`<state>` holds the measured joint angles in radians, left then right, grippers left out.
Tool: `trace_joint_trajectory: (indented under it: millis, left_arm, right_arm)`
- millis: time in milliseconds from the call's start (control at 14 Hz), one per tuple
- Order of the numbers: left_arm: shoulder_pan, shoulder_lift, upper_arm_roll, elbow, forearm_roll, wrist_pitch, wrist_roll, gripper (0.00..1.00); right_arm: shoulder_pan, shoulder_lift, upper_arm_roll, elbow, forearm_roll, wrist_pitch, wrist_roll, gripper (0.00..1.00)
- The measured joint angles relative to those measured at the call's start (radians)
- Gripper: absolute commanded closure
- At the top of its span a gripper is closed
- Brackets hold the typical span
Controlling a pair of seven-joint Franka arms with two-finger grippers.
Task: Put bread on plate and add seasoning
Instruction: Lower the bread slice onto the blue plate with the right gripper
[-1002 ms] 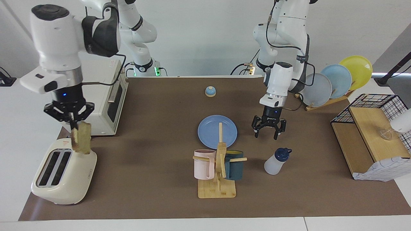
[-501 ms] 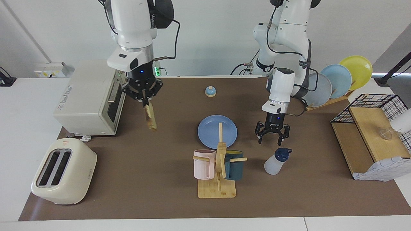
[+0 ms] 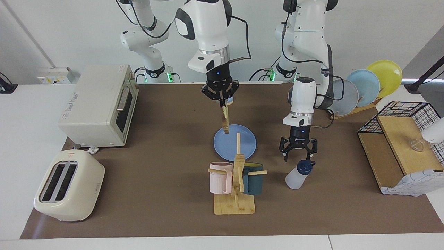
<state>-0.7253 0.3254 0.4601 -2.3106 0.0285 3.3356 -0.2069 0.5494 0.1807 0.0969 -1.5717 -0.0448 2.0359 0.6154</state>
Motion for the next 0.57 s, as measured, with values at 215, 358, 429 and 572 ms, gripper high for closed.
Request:
trace_joint_trajectory:
  millis: [215,358,429,572]
  left_arm:
    - [-0.042,0.076,0.0,0.001,-0.115,0.109,0.0,0.0]
    - [-0.053,0.116,0.0,0.018,-0.164,0.15,-0.002,0.0]
    - [-0.054,0.122,0.001,0.035,-0.183,0.152,-0.002,0.0]
    - [-0.054,0.125,0.003,0.06,-0.193,0.152,-0.002,0.0]
  right_arm:
    - [0.044,0.026,0.0,-0.071,0.003,0.12,0.06,1.0]
    - [0.05,0.027,0.0,-0.136,0.004,0.182,0.066,1.0]
    - [0.049,0.025,-0.002,-0.168,0.005,0.213,0.066,1.0]
    - [0.048,0.013,-0.004,-0.239,0.005,0.297,0.067,1.0]
